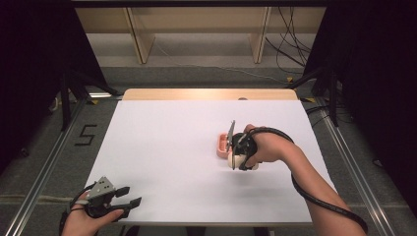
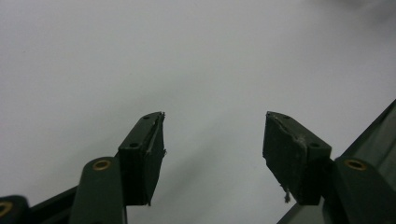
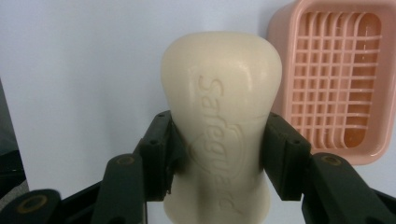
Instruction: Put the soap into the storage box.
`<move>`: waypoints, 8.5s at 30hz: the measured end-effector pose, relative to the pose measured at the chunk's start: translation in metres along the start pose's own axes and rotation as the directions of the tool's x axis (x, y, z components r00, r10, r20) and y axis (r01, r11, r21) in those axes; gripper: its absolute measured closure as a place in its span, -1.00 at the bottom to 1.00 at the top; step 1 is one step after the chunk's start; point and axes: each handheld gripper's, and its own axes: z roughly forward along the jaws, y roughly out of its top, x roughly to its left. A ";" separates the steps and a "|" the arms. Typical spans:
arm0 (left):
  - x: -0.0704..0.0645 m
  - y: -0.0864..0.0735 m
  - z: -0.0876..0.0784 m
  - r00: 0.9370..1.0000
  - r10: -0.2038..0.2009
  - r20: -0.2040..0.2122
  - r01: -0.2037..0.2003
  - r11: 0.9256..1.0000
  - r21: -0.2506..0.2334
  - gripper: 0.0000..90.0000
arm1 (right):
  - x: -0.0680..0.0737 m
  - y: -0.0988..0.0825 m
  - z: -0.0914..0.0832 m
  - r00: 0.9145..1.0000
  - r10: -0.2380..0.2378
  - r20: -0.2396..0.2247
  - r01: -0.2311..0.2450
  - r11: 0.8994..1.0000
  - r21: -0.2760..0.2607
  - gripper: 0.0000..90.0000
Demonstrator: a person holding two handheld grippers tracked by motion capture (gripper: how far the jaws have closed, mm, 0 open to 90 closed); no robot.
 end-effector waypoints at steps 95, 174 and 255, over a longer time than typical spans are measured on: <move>0.000 0.000 0.001 1.000 0.002 0.005 -0.002 1.000 -0.008 -0.15 | -0.056 0.015 0.002 0.997 0.017 0.076 -0.014 0.999 -0.043 0.12; 0.003 0.001 -0.001 1.000 0.026 -0.002 -0.026 1.000 0.006 -0.13 | -0.084 0.017 0.045 0.997 0.029 0.072 -0.025 0.998 -0.053 0.12; 0.002 -0.001 0.000 1.000 0.029 -0.007 -0.028 0.999 0.028 -0.14 | 0.059 -0.105 0.060 0.881 0.453 0.134 -0.341 0.807 -0.482 -0.20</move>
